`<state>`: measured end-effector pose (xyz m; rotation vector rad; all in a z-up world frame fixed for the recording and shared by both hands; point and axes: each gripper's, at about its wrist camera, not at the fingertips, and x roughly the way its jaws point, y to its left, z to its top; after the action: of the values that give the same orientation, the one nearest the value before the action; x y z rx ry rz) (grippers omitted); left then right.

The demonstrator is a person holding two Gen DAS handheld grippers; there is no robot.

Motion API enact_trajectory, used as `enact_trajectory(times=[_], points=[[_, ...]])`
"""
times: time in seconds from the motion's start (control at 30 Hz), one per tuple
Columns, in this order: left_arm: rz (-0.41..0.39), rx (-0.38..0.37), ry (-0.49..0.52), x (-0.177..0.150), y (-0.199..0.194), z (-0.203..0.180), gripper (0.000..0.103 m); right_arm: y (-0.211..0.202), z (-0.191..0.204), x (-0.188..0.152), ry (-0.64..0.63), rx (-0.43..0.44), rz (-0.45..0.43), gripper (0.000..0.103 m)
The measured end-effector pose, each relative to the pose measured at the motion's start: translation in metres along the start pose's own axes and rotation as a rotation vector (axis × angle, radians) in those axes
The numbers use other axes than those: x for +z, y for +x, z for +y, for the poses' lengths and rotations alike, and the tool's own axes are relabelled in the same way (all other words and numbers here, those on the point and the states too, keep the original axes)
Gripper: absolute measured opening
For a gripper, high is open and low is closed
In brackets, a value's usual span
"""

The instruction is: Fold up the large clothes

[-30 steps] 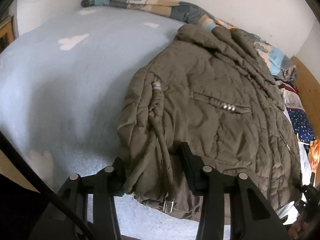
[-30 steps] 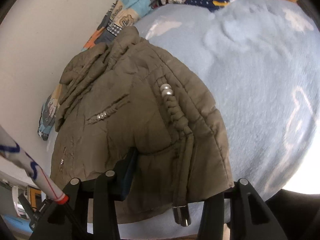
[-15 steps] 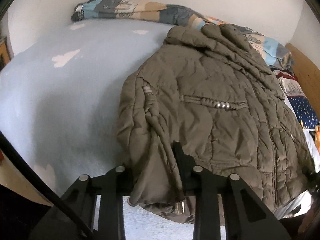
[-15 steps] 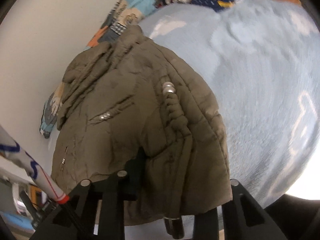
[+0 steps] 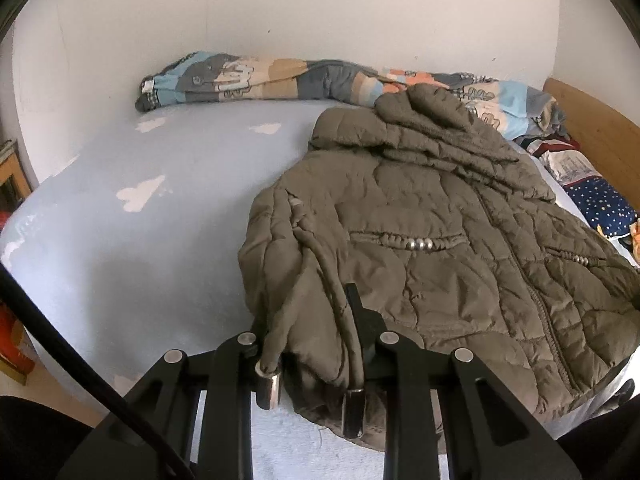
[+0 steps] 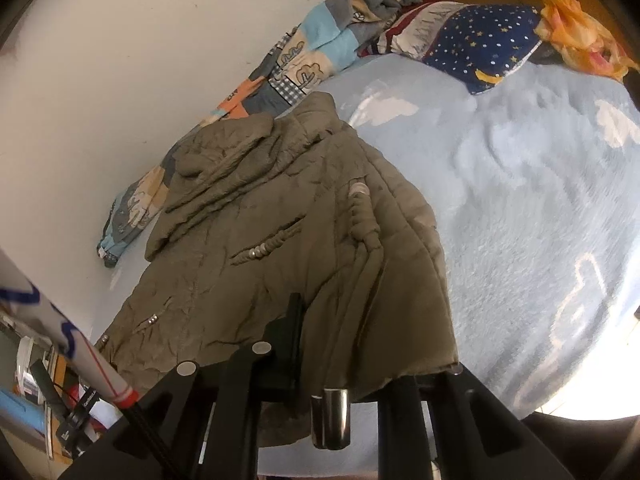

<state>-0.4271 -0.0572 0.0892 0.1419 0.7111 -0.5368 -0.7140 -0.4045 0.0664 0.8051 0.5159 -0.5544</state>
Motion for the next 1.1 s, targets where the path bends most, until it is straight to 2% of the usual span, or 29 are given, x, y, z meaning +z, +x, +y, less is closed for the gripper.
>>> enact_trajectory(times=[0.13,0.27,0.47,0.83,1.1], points=[[-0.037,0.011,0.025,0.005,-0.006,-0.004,0.023,-0.013,0.006,-0.003,-0.025,0.012,-0.019,0.015],[-0.030,0.003,0.021,0.011,-0.005,-0.002,0.023,-0.015,0.008,-0.003,-0.025,0.022,-0.022,0.015],[-0.086,-0.016,0.044,0.039,-0.018,-0.004,0.023,-0.021,0.010,0.012,-0.004,0.061,-0.039,0.015],[-0.142,-0.060,0.024,0.106,-0.026,-0.005,0.023,-0.036,0.044,0.082,-0.021,0.165,-0.101,0.015],[-0.152,-0.115,-0.020,0.180,-0.006,-0.013,0.024,-0.024,0.076,0.148,-0.038,0.211,-0.132,0.015]])
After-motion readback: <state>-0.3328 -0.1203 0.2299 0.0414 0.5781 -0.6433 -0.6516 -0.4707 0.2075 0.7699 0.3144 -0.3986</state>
